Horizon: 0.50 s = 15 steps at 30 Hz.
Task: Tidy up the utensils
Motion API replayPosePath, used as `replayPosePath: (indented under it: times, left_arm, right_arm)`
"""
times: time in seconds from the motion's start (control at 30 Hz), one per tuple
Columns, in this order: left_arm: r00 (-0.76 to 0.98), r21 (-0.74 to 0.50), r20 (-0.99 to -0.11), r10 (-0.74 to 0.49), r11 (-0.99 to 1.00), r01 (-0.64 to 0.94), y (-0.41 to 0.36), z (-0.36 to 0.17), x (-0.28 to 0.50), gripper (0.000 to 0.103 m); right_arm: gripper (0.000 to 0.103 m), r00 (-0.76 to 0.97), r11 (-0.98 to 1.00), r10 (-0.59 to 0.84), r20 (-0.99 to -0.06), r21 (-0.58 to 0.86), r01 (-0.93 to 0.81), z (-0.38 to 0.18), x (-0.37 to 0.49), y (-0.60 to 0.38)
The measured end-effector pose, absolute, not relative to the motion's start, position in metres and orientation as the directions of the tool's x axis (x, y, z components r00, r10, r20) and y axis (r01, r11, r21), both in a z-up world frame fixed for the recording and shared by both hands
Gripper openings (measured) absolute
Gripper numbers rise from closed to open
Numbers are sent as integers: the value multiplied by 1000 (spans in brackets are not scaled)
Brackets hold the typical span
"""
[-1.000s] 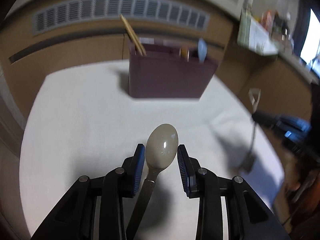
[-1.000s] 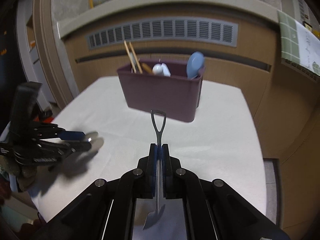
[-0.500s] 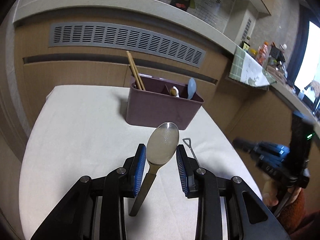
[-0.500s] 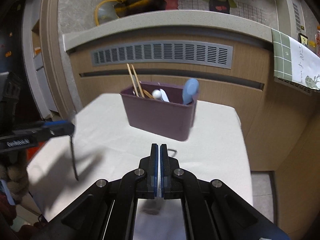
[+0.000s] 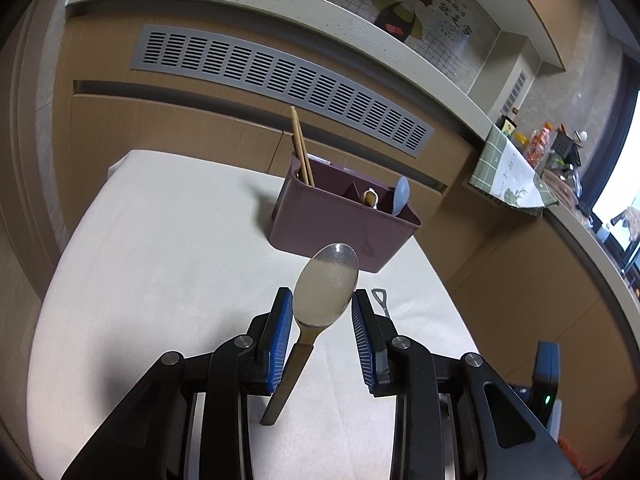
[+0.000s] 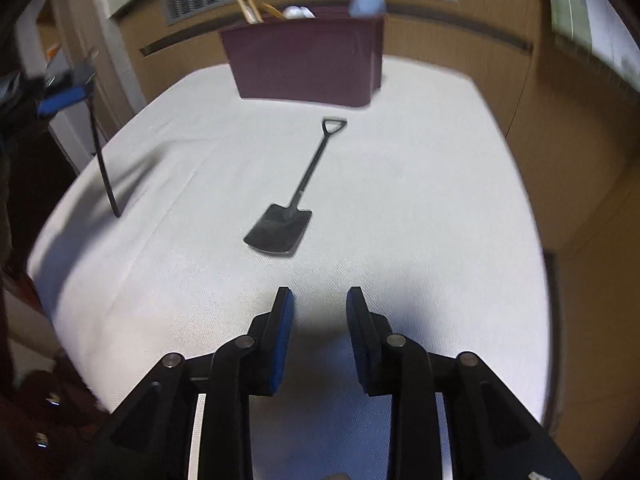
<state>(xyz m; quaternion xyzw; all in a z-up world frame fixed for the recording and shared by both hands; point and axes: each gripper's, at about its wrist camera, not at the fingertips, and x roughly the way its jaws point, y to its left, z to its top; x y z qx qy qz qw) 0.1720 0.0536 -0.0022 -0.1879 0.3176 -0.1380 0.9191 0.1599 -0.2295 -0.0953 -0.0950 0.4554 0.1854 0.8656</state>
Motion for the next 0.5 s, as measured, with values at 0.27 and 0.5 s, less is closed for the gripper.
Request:
replayPosePath:
  times: [0.27, 0.5]
  left_arm:
    - [758, -451, -538, -369, 886, 111, 57, -10, 167, 29]
    - [749, -408, -577, -326, 909, 82, 56, -22, 173, 29]
  right_arm:
    - [35, 596, 933, 212, -774, -22, -360, -100, 176, -192]
    - [30, 612, 946, 153, -776, -65, -319, -96, 192, -186]
